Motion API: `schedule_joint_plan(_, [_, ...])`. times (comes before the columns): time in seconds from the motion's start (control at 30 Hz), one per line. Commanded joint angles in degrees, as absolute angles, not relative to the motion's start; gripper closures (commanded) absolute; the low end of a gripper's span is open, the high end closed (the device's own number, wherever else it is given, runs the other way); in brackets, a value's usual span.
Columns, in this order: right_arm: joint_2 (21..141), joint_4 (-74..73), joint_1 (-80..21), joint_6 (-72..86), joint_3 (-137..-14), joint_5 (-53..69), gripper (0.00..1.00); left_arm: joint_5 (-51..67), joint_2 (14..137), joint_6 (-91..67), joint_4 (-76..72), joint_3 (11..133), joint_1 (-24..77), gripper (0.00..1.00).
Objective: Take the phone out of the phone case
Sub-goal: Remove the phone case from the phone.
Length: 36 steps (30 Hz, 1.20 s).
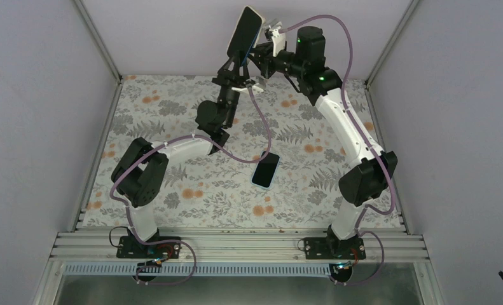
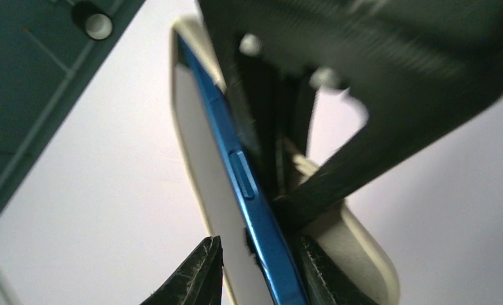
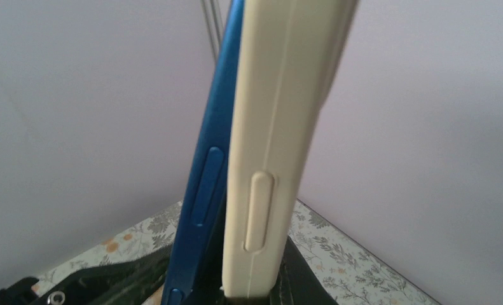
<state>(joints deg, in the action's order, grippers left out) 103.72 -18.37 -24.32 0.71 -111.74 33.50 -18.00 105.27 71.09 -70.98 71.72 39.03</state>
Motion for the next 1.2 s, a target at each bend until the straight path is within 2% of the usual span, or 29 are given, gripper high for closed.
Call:
schedule_joint_plan(0.0, [103.92, -42.78, -27.06, -4.46, -107.33, 51.28, 0.97, -23.98, 101.95, 78.54, -89.36, 74.65, 34.18, 0.71])
schedule_joint_plan(0.27, [104.14, -40.54, -25.48, -3.07, -105.74, 49.47, 0.97, -20.92, 97.27, 79.28, -91.80, 68.72, 36.48, 0.72])
schedule_joint_plan(0.4, [104.87, -38.33, -24.35, -0.76, -106.55, 48.36, 0.97, -19.03, 95.38, 78.79, -92.59, 64.89, 38.14, 0.80])
schedule_joint_plan(0.67, [107.35, -38.79, -24.14, 0.52, -108.59, 47.88, 0.97, -18.88, 97.35, 81.76, -94.02, 66.46, 40.04, 0.97])
schedule_joint_plan(0.77, [106.96, -37.27, -23.27, 1.03, -107.12, 44.19, 0.97, -18.19, 97.36, 82.83, -95.04, 65.70, 40.83, 0.98])
schedule_joint_plan(0.87, [106.98, -34.88, -21.20, 1.08, -105.60, 36.53, 0.97, -18.64, 95.90, 82.44, -93.49, 64.95, 42.05, 0.98])
schedule_joint_plan(1.03, [106.08, -28.45, -17.74, -0.87, -102.63, 13.50, 0.97, -20.89, 92.01, 81.24, -88.06, 63.67, 44.60, 0.98])
schedule_joint_plan(1.17, [105.53, -23.61, -15.13, -3.55, -100.24, 1.16, 0.97, -25.22, 86.47, 77.93, -75.54, 63.97, 46.69, 0.98])
